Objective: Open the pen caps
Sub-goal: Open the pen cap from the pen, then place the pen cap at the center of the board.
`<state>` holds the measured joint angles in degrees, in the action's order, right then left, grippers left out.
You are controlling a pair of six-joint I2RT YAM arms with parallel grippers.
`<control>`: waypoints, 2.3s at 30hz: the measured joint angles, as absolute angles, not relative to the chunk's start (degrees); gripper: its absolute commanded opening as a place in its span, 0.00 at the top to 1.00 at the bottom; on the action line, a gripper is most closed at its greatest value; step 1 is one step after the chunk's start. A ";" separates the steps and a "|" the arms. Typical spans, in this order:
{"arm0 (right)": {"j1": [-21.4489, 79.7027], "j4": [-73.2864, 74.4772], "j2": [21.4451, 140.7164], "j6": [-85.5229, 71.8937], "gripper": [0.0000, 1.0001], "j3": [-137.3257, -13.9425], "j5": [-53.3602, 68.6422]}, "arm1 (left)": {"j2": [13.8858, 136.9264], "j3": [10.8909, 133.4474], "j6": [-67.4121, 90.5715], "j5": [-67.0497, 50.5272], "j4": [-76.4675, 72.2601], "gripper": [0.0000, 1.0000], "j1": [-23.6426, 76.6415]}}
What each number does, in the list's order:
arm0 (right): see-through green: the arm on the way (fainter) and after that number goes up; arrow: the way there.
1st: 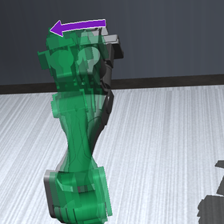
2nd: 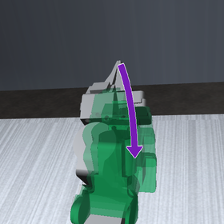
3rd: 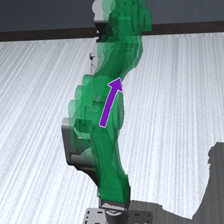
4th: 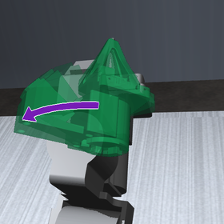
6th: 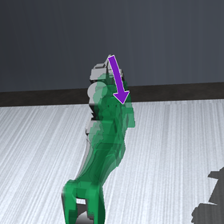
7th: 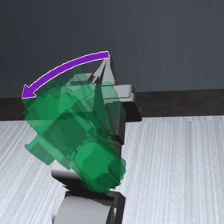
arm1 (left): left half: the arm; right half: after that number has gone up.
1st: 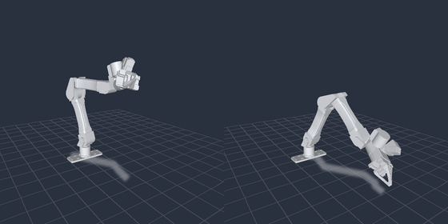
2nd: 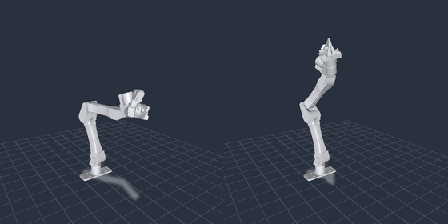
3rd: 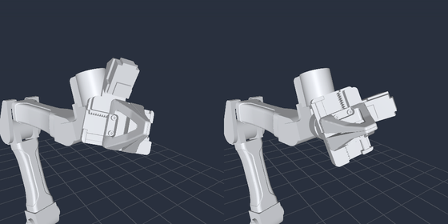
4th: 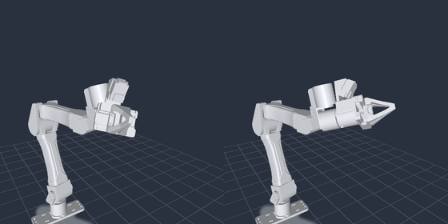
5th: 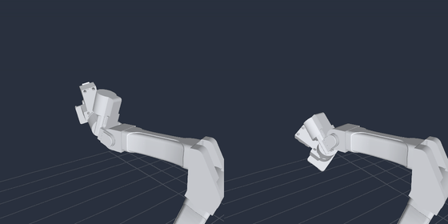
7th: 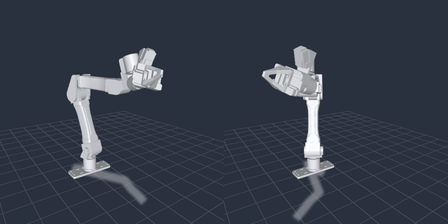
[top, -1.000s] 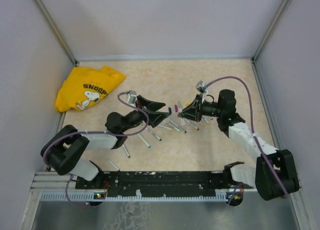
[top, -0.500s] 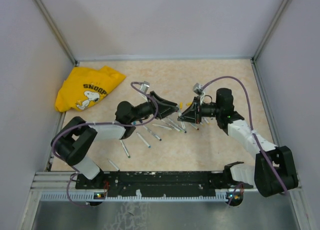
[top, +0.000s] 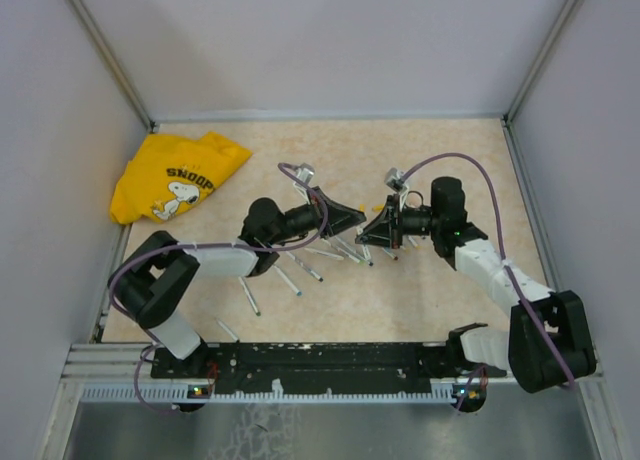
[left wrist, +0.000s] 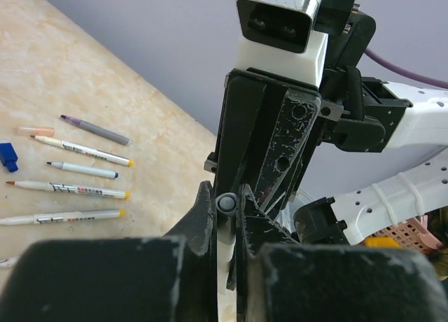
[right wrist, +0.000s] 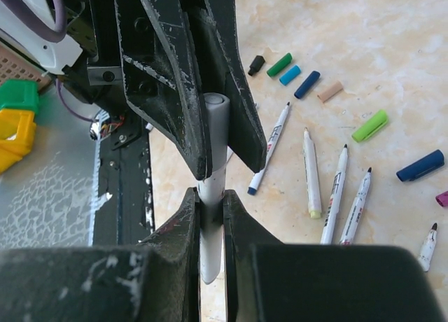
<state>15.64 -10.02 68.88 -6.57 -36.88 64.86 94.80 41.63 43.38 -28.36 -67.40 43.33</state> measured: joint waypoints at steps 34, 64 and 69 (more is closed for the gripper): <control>21.17 8.45 70.46 10.55 1.00 -44.07 59.02 | 69.04 24.75 40.77 -27.46 -61.49 1.00 18.20; 20.32 11.97 70.48 13.47 1.00 -44.07 56.01 | 70.37 16.67 41.17 -28.84 -60.20 1.00 15.31; 20.32 12.03 70.54 13.47 1.00 -44.07 55.61 | 70.94 16.67 41.56 -28.08 -58.81 1.00 14.46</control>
<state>20.32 12.03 70.54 13.47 -44.07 55.61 70.94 16.67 41.56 -28.08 -58.81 14.46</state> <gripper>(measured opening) 0.080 0.075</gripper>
